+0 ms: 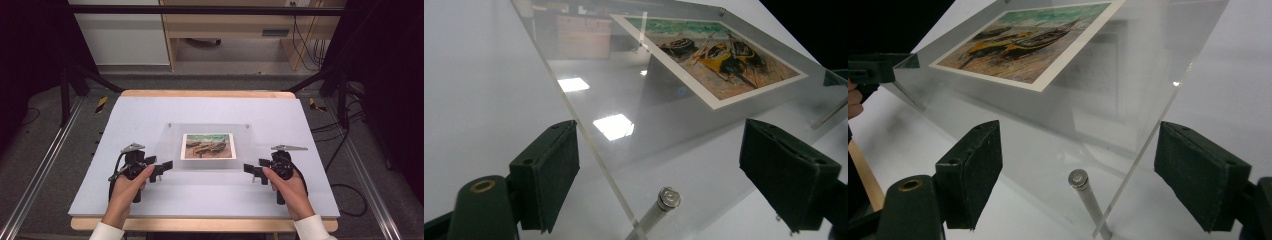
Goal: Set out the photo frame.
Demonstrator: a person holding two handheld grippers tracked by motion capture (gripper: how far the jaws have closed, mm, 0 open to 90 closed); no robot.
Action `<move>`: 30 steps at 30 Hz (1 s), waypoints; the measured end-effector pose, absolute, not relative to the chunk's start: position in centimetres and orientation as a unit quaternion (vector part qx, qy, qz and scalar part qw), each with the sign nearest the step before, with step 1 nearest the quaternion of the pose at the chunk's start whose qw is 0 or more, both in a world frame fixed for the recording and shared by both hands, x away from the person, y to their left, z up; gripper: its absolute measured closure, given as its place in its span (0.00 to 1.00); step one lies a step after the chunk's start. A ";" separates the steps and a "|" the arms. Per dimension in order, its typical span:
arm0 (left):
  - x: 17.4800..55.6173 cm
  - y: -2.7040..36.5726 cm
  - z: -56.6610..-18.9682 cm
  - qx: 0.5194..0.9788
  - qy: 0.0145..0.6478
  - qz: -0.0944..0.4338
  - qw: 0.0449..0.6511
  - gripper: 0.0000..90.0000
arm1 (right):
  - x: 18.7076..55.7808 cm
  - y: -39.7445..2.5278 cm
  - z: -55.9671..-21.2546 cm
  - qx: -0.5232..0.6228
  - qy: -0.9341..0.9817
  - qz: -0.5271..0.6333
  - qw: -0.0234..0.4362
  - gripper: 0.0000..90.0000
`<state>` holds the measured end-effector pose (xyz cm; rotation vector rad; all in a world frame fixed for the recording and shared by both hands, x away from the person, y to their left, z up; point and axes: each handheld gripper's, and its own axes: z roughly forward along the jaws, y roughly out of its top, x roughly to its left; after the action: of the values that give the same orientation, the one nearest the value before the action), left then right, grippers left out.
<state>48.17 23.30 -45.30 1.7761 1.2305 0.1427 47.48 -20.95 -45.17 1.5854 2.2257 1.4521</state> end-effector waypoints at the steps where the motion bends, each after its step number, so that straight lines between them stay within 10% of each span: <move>1: 48.2 23.3 -45.3 0.725 0.502 0.058 0.469 0.18 | 47.4 -21.0 -45.2 0.511 0.720 0.469 0.023 0.22; 30: 48.9 23.3 -46.0 0.720 0.495 0.016 0.486 0.15 | 48.8 -20.5 -45.8 0.527 0.705 0.474 0.004 0.22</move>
<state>48.94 23.29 -46.02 1.7510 1.2042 0.0378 48.78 -20.46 -45.79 1.6516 2.2104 1.4849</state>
